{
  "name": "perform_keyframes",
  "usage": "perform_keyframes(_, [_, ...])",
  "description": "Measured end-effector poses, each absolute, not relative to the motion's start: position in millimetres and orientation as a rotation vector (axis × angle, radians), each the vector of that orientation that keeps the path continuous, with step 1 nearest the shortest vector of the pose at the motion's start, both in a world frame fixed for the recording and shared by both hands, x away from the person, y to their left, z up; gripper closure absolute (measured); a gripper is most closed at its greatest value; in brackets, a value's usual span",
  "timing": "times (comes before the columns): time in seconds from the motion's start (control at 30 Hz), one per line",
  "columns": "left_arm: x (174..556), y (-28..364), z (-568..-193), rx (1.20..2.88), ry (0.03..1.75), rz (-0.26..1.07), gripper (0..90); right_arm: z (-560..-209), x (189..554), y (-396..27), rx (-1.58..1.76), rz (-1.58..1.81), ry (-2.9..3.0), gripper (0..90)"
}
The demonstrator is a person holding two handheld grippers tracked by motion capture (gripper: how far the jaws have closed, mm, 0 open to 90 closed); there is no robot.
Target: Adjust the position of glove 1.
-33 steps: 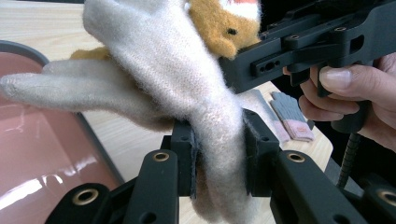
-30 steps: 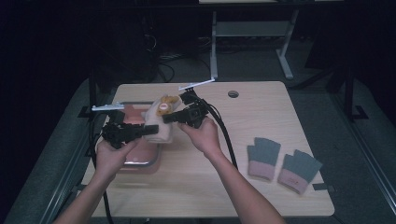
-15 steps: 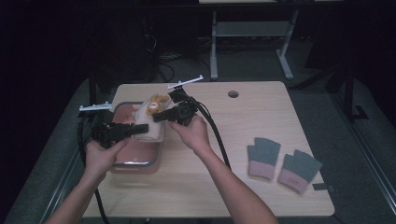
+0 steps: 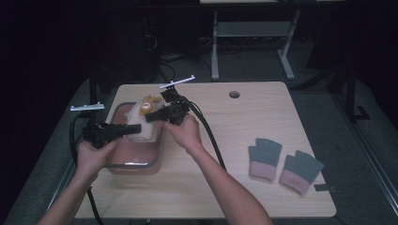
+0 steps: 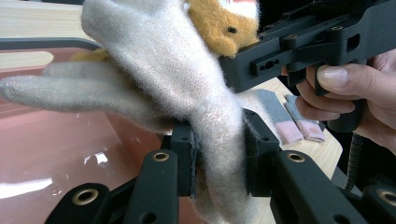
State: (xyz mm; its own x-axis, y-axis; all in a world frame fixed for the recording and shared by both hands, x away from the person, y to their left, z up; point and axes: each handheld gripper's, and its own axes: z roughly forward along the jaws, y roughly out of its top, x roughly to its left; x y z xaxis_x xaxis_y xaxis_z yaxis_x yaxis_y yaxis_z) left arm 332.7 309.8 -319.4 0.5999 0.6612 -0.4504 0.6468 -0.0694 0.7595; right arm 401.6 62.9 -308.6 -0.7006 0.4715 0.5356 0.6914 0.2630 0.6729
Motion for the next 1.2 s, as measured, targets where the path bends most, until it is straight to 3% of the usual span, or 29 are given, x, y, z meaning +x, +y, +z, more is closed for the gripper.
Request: perform_keyframes(1.2, [343.6, 352.5, -350.3, 1.754, 1.193, -0.045, 69.6, -348.5, 419.5, 109.7, -1.087, -1.344, -2.243, 82.7])
